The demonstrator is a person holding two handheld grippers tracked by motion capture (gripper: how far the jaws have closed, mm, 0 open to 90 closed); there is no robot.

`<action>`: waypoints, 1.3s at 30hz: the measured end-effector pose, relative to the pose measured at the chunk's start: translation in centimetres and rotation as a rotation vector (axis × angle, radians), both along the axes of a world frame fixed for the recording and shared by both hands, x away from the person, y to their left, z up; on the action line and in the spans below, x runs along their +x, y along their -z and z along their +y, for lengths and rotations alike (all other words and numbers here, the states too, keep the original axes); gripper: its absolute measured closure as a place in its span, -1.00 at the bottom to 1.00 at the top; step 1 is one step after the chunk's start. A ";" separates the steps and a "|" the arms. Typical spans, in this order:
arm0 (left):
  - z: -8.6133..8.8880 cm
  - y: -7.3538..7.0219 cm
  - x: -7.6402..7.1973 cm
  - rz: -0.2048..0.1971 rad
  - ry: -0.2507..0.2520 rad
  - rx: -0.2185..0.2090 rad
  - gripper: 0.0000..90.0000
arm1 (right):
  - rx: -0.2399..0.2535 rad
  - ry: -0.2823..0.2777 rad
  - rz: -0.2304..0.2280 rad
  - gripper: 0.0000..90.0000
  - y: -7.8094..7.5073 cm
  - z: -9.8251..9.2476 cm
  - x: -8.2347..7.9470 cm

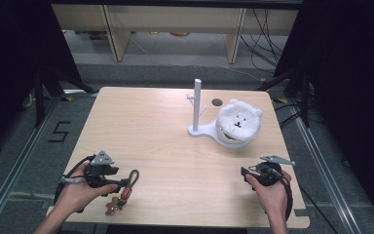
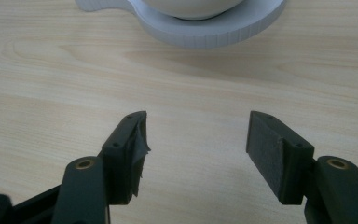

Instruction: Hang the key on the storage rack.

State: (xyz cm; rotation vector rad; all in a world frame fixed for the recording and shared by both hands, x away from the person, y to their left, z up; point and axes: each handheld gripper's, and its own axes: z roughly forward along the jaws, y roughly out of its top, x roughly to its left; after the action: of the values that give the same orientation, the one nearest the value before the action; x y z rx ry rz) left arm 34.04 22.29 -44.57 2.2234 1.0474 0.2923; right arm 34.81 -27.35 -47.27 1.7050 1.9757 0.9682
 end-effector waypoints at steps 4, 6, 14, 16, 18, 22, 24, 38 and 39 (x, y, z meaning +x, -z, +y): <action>-0.3 -0.1 0.6 0.086 0.013 0.068 -0.17 | 0.015 -0.012 0.002 -0.13 0.1 -0.2 0.1; -0.4 -0.2 0.8 0.138 0.011 0.114 -0.16 | 0.015 -0.011 -0.002 -0.13 0.0 -0.3 -0.1; -0.2 -0.5 1.6 0.246 -0.016 0.175 -0.14 | 0.055 0.025 0.010 -0.14 -0.6 -0.1 -0.5; -0.1 -0.5 1.7 0.262 -0.017 0.187 -0.14 | 0.056 0.025 0.015 -0.15 -0.7 0.0 -0.5; -0.4 -0.3 1.7 0.271 -0.023 0.192 -0.14 | 0.055 0.021 0.015 -0.15 -0.6 0.0 -0.5; -1.1 0.5 1.9 0.294 -0.020 0.192 -0.12 | 0.026 -0.008 -0.005 -0.15 -0.3 -0.2 -0.3; -1.7 0.8 1.8 0.308 -0.028 0.194 -0.11 | 0.021 -0.014 -0.004 -0.16 -0.1 -0.1 -0.2; -2.7 2.6 1.0 0.374 -0.020 0.272 0.03 | 0.020 -0.009 -0.001 -0.16 -0.5 -0.2 -0.5; -2.8 2.7 1.0 0.374 -0.021 0.276 0.04 | 0.033 -0.014 -0.003 -0.16 -0.4 -0.1 -0.4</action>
State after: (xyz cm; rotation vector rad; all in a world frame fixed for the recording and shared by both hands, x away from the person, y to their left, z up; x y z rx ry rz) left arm 35.01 19.52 -47.23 2.5823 1.2901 0.0277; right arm 34.44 -27.50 -46.89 1.7087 1.9826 1.0123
